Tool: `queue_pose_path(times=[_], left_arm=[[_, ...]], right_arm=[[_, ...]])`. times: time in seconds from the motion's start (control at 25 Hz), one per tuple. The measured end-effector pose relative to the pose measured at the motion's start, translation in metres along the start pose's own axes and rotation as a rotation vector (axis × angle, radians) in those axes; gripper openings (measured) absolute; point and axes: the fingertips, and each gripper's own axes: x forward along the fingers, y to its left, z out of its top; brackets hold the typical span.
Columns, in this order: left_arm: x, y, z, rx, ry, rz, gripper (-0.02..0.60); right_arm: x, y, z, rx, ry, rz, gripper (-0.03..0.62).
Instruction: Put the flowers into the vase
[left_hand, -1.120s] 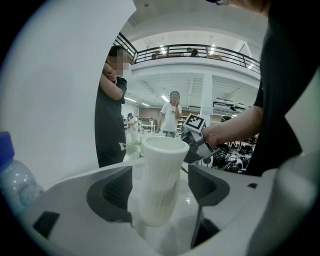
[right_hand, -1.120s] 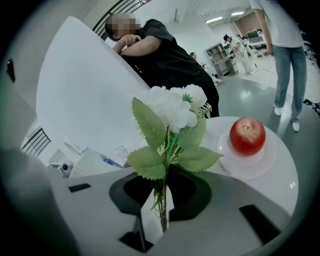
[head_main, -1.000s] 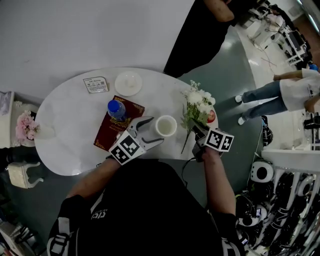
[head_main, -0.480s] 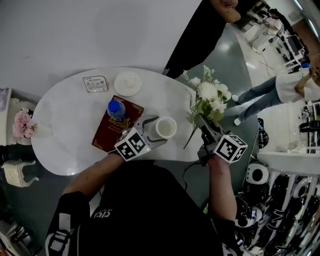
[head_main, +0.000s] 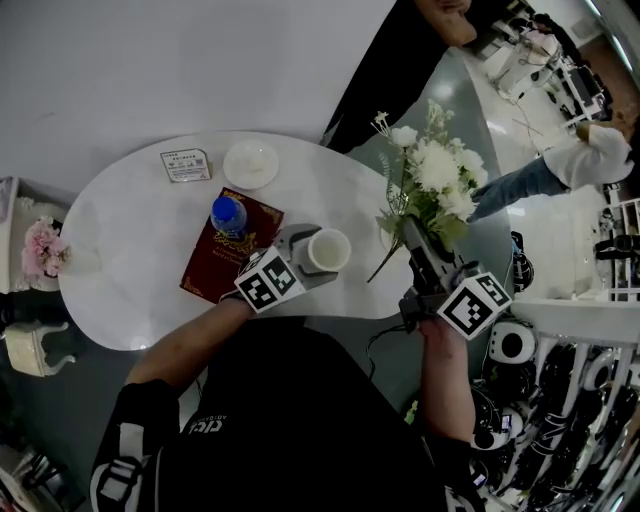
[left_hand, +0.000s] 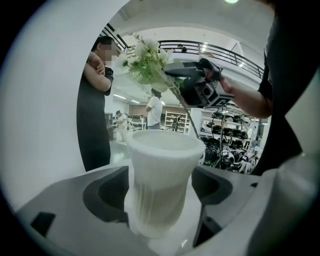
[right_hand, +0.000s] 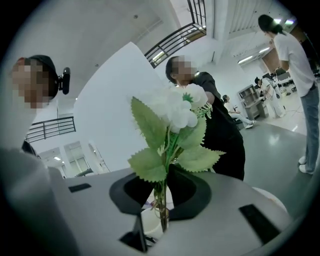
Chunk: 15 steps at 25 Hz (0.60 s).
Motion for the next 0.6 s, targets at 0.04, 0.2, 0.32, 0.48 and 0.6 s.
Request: queue_pose_path(times=[0.04,0.2,0.32,0.48,0.6], left_arm=[[0.001,0.000,-0.001,-0.001,0.002,-0.002,0.383],[0.002,-0.001,-0.002,0.005,0.010,0.000,0.363],[0.002,0.000,-0.002,0.006,0.005,0.007,0.341],[0.003,0.001,0.000,0.001,0.002,0.008,0.339],[0.004,0.001,0.002,0.004,-0.001,0.007,0.338]], right_arm=[[0.000,0.005,0.004,-0.014,-0.008,0.010,0.089],[0.002,0.022,0.022,-0.049,-0.044,0.049,0.089],[0.004,0.035,0.035,-0.083,-0.078,0.084,0.089],[0.010,0.054,0.045,-0.142,-0.121,0.145,0.089],[0.016,0.066,0.047,-0.164,-0.141,0.187,0.087]])
